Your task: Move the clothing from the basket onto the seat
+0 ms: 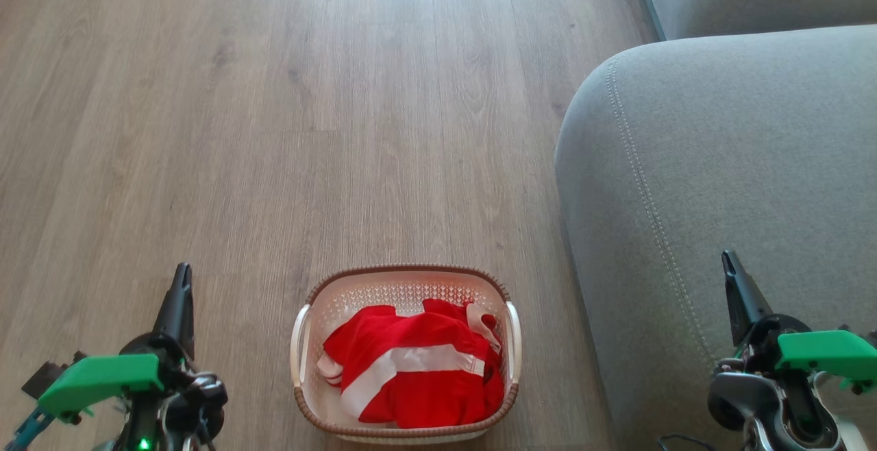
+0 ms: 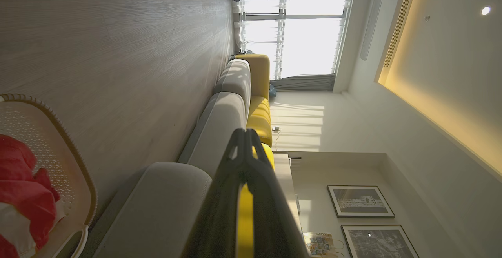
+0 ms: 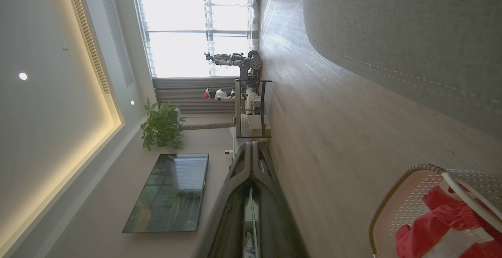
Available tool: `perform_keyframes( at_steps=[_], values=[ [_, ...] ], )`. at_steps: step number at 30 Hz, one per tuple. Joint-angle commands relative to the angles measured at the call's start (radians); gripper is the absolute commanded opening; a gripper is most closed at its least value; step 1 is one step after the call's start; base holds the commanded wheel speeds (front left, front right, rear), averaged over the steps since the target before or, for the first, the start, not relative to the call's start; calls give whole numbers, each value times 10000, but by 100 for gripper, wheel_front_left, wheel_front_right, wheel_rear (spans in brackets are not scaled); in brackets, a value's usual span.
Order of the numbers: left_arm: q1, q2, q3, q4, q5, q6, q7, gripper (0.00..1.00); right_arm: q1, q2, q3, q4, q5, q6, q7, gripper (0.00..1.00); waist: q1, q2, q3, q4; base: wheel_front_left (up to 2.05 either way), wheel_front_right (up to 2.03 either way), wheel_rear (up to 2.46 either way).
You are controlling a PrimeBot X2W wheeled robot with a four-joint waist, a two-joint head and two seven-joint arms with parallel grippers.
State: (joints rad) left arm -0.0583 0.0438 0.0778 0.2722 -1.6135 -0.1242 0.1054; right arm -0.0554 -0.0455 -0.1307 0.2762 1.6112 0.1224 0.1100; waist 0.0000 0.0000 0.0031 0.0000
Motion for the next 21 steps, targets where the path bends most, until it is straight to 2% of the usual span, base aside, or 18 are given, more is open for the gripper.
perform_keyframes(
  at_steps=[1, 10, 11, 14, 21],
  values=[
    [-496, 64, 357, -273, 45, -65, 76, 0, -525, -47, 172, -315, -22, 83, 30, 0, 0, 0, 0, 0, 0, 0, 0],
    [-496, 64, 357, -273, 45, -65, 76, 0, -525, -47, 172, -315, -22, 83, 30, 0, 0, 0, 0, 0, 0, 0, 0],
    [-1, 0, 1, -1, 0, 0, -1, 100, -1, 0, 0, -1, 0, 0, 1, 100, 0, 0, 0, 0, 0, 0, 0],
    [115, -15, -25, 288, 0, 11, -33, 100, 119, 38, 51, 280, -1, -5, -16, 100, 0, 0, 0, 1, 0, 0, 0],
    [119, -10, -84, 128, 2, 7, -239, 100, 137, 33, 194, 34, 22, 0, -227, 100, 0, 0, -5, 13, 0, 0, 0]
  ],
)
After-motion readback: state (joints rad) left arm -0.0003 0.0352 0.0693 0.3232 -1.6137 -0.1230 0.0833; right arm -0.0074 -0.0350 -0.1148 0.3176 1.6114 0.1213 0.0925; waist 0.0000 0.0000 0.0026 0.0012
